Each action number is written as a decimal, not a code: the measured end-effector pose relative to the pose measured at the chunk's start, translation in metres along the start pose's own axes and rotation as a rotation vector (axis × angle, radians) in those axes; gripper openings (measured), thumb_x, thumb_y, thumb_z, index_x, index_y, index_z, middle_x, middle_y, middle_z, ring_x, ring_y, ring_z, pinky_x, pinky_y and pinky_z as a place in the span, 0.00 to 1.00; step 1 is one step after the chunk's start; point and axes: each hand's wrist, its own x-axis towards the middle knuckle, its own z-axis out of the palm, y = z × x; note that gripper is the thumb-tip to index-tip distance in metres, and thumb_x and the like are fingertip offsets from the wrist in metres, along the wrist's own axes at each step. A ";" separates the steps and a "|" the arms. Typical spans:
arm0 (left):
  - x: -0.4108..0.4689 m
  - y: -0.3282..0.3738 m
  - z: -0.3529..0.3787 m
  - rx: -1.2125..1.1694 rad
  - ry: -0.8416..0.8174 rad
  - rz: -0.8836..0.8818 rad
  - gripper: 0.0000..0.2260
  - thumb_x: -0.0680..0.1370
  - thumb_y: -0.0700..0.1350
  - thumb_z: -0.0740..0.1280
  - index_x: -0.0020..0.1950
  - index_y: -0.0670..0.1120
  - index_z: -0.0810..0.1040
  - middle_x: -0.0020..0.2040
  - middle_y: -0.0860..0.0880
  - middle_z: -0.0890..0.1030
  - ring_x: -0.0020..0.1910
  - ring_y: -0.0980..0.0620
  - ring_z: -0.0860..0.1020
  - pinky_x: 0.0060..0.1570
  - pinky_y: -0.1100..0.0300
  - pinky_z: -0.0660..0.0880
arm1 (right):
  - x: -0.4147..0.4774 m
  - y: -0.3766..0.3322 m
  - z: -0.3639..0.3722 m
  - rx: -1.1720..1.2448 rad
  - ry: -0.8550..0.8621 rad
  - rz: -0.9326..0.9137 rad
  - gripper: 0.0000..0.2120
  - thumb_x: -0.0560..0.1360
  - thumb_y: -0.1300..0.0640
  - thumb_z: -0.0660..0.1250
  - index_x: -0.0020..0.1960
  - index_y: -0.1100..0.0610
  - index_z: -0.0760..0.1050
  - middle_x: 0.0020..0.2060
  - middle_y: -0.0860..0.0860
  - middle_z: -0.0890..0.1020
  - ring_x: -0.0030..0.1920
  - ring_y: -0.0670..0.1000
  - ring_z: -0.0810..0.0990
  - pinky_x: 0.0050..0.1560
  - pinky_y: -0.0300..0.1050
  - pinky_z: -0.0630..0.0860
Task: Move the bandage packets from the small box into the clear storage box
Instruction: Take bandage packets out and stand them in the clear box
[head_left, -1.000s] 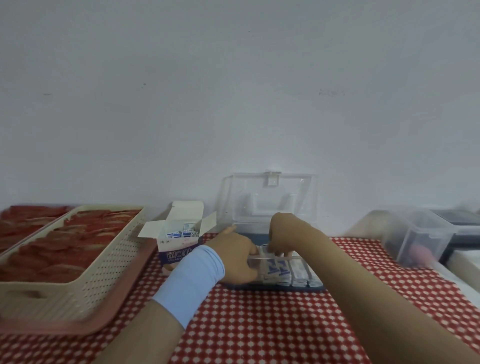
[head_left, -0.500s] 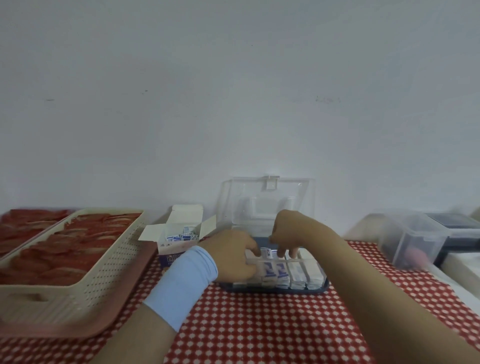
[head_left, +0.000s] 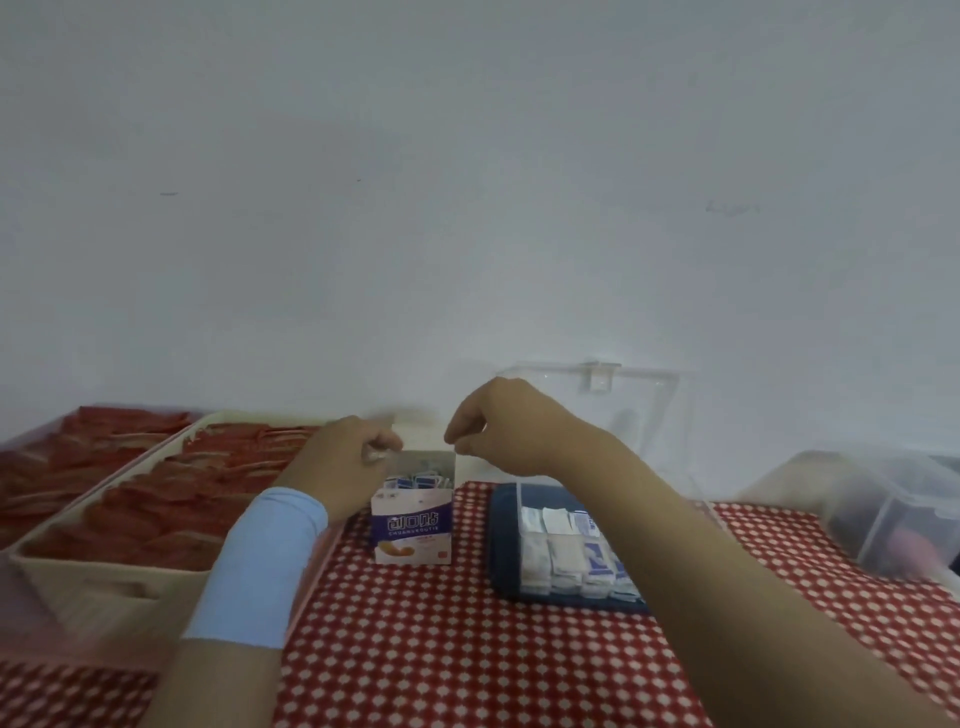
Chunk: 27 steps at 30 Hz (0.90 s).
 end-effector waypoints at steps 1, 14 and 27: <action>0.001 -0.004 0.000 -0.002 -0.014 -0.009 0.10 0.79 0.41 0.66 0.56 0.54 0.81 0.57 0.53 0.77 0.54 0.55 0.76 0.52 0.63 0.69 | 0.006 -0.004 0.006 -0.032 -0.003 -0.008 0.09 0.78 0.56 0.70 0.56 0.50 0.85 0.52 0.45 0.85 0.50 0.44 0.81 0.56 0.43 0.79; 0.007 -0.019 0.000 -0.085 -0.060 -0.018 0.14 0.78 0.40 0.65 0.61 0.51 0.81 0.59 0.53 0.78 0.51 0.58 0.77 0.52 0.65 0.70 | 0.056 -0.026 0.045 -0.500 -0.236 -0.058 0.11 0.77 0.55 0.69 0.57 0.47 0.84 0.50 0.48 0.83 0.47 0.51 0.81 0.48 0.45 0.80; 0.009 -0.016 0.002 -0.073 -0.024 -0.020 0.13 0.77 0.41 0.68 0.60 0.52 0.81 0.58 0.51 0.77 0.54 0.54 0.77 0.54 0.61 0.71 | 0.044 -0.020 0.049 -0.478 -0.177 -0.078 0.08 0.77 0.50 0.69 0.54 0.46 0.84 0.49 0.47 0.84 0.46 0.49 0.80 0.44 0.43 0.76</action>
